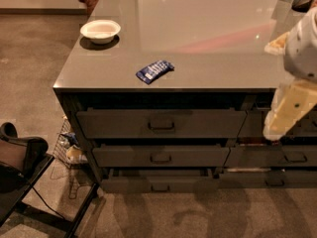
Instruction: Open bottom drawer
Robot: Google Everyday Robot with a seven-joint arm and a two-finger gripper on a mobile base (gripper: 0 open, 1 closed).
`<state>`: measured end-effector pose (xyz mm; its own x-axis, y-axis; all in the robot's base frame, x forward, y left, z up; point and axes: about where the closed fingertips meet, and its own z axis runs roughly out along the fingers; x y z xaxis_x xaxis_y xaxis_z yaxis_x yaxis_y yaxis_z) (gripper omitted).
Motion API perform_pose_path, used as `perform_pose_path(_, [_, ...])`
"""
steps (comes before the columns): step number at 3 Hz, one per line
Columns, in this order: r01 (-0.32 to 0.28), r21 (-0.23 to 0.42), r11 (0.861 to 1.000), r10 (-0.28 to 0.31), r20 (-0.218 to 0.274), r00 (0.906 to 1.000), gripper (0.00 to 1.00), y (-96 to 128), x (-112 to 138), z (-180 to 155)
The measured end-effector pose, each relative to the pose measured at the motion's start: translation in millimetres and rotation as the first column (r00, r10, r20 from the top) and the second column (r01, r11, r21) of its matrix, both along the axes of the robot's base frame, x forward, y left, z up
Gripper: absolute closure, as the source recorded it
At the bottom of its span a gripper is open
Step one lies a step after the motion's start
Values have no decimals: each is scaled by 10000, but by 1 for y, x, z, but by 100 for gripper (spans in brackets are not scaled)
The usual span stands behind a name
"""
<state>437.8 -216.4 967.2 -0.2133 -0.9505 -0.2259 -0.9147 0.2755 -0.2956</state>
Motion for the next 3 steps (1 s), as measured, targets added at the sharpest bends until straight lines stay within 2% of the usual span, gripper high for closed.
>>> perform_pose_path(2, [188, 366, 9992, -226, 1055, 9942, 0, 0, -13, -71])
perform_pose_path(3, [415, 94, 9991, -425, 1598, 9862, 0, 9, 3, -112])
